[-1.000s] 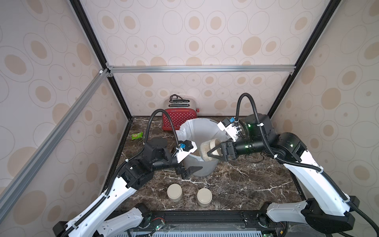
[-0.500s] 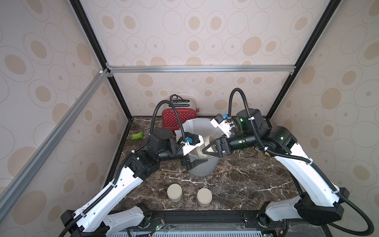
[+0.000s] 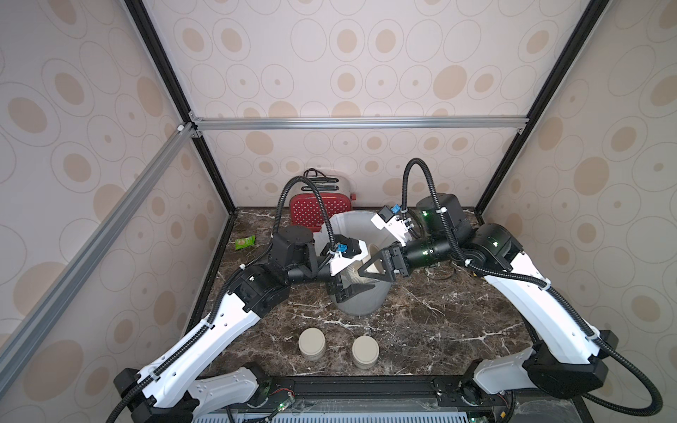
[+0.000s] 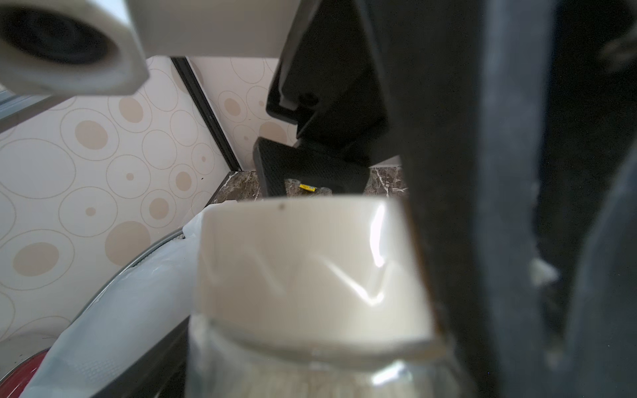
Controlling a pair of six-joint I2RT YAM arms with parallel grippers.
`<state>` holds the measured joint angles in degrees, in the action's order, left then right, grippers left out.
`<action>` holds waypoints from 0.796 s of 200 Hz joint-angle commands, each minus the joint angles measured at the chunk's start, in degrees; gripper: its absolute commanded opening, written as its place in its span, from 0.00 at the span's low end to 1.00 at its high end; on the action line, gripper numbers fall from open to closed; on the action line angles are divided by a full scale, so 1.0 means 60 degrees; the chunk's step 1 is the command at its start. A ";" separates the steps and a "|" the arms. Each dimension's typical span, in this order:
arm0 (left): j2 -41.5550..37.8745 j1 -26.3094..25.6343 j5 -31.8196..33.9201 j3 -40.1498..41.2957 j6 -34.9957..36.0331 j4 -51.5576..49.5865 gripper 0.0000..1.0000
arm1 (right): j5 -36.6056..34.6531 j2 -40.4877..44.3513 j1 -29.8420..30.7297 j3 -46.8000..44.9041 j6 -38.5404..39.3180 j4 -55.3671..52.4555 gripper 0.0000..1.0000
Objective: Empty moldy rice from jars
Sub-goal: Pick up the jar from the center of the board.
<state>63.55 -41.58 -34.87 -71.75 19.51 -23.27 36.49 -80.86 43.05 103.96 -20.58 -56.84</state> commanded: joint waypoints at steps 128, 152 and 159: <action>0.0277 -0.0031 -0.0088 -0.0541 0.0528 -0.0313 0.99 | -0.0823 -0.0930 0.0284 0.2349 0.1153 -0.2274 0.47; 0.0406 -0.0039 -0.0265 -0.0620 0.0513 -0.0293 0.99 | -0.0943 -0.1161 0.0464 0.2647 0.1291 -0.2558 0.47; 0.0439 -0.0036 -0.0305 -0.0638 0.0492 -0.0291 0.99 | -0.0976 -0.1199 0.0481 0.2706 0.1302 -0.2602 0.47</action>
<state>65.32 -41.58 -35.31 -73.12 20.88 -25.39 30.87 -87.57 44.84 117.47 -15.05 -70.17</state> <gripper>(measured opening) 0.989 0.817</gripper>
